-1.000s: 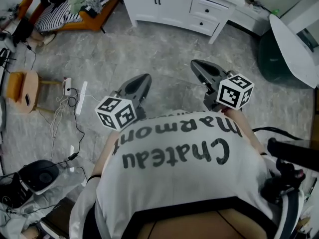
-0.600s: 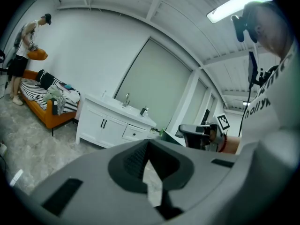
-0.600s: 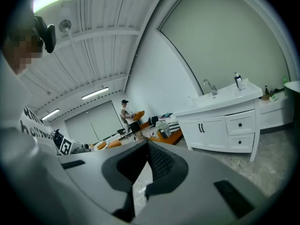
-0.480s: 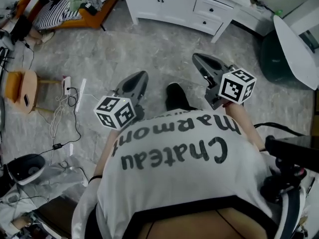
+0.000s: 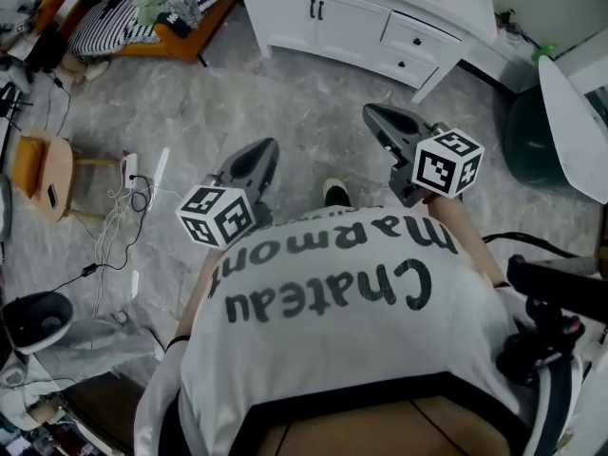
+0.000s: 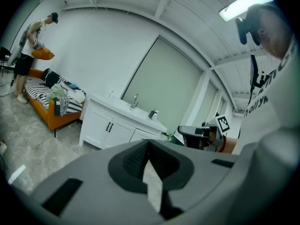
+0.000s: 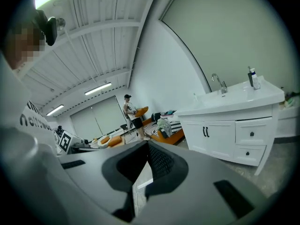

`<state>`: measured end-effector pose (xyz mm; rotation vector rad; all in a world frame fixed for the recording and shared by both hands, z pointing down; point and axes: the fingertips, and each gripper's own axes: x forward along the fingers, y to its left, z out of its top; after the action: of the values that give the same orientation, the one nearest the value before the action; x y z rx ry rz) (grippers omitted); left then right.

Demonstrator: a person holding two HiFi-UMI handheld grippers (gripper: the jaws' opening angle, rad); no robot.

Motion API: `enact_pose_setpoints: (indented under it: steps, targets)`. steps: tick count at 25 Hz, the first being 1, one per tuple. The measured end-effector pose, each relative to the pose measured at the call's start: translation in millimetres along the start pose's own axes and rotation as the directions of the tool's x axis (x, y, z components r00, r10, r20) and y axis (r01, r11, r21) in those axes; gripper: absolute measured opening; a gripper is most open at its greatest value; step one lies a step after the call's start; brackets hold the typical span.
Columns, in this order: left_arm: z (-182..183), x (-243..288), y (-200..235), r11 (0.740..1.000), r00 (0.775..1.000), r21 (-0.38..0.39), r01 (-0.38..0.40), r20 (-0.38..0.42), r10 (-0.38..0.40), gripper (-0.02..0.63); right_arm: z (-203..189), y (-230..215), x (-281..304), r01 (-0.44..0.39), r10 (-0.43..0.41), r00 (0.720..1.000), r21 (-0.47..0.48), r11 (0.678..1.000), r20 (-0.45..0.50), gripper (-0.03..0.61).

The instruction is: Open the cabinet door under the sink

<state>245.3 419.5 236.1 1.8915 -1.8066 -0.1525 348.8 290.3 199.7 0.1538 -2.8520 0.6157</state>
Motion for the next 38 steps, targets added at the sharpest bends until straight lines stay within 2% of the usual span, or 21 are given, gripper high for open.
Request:
enact_pose_setpoints:
  steps: [7, 18, 28, 38]
  targets:
    - [38.9, 61.9, 24.2, 1.000, 1.000, 0.006, -0.014, 0.011, 0.013, 0.008, 39.2, -62.5, 39.3, -0.004, 0.003, 1.000, -0.027, 1.000, -0.029, 0.008]
    - [62.7, 142.4, 51.0, 1.000, 1.000, 0.000, -0.030, -0.004, 0.030, 0.008, 66.9, -145.6, 76.1, -0.006, 0.006, 0.998, -0.012, 1.000, -0.056, 0.008]
    - [67.5, 176.3, 64.4, 0.999, 0.999, -0.008, -0.041, -0.008, 0.041, 0.008, 70.2, -177.4, 94.9, -0.024, 0.022, 0.996, -0.015, 1.000, -0.086, 0.008]
    - [66.4, 191.2, 79.3, 0.999, 0.997, -0.005, -0.044, -0.064, 0.044, 0.008, 66.1, -198.8, 107.5, 0.000, 0.005, 0.996, 0.065, 0.998, -0.086, 0.008]
